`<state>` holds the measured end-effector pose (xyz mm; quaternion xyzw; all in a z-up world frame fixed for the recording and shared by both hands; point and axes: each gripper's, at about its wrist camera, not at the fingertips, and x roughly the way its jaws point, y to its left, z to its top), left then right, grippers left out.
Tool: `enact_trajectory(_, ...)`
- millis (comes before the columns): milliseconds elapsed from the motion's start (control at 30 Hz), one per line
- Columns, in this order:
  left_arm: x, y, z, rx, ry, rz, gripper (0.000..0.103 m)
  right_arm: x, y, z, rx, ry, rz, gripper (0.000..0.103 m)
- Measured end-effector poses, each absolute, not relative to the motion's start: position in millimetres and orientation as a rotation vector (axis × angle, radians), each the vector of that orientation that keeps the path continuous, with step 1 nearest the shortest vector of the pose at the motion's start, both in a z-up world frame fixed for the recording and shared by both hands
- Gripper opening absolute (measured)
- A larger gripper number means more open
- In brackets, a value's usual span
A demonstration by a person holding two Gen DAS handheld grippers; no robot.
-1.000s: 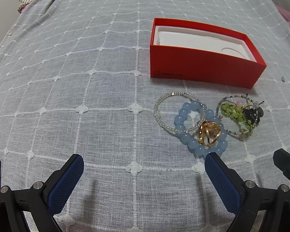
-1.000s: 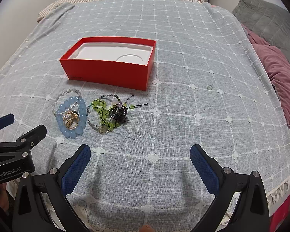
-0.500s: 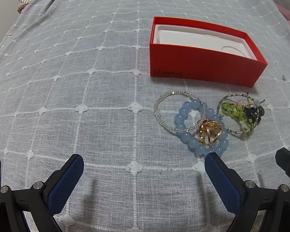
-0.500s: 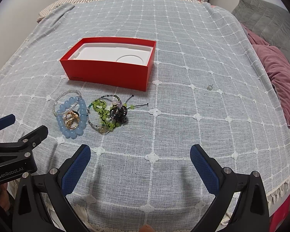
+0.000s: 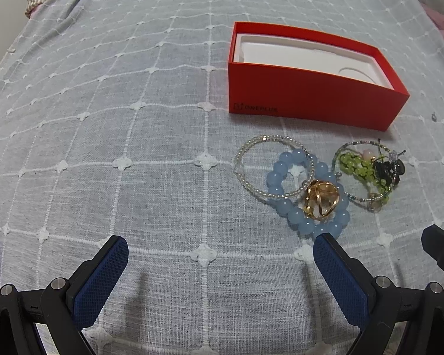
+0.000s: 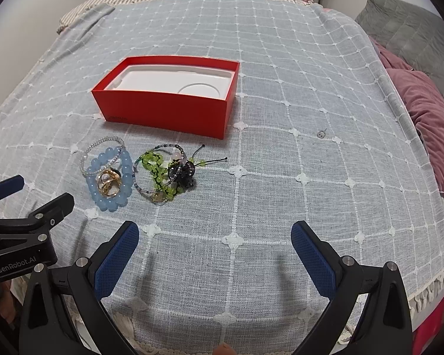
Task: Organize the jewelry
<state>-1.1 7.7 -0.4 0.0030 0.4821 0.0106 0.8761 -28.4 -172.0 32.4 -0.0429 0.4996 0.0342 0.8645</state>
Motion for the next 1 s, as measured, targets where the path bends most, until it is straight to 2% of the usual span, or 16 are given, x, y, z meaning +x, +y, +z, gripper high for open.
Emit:
enact_trajectory(367, 9, 9, -1, -0.015, 1.032, -0.044, 0.103, -22, -177, 31, -0.113, 1.063, 0.091, 0.103)
enact_trajectory(800, 49, 3, -4, 0.001, 1.075, -0.166, 0.101, 13, -173, 55, -0.172, 1.057, 0.216, 0.101)
enact_trajectory(900, 56, 4, -8, -0.02, 1.068, -0.197, 0.097, 22, -178, 52, -0.113, 1.057, 0.257, 0.085)
enact_trajectory(967, 60, 5, -11, -0.036, 1.066, -0.217, 0.093, 27, -183, 44, -0.055, 1.062, 0.286, 0.069)
enact_trajectory(1000, 61, 6, -11, -0.046, 1.064, -0.222, 0.091, 30, -186, 39, -0.023, 1.073, 0.3, 0.064)
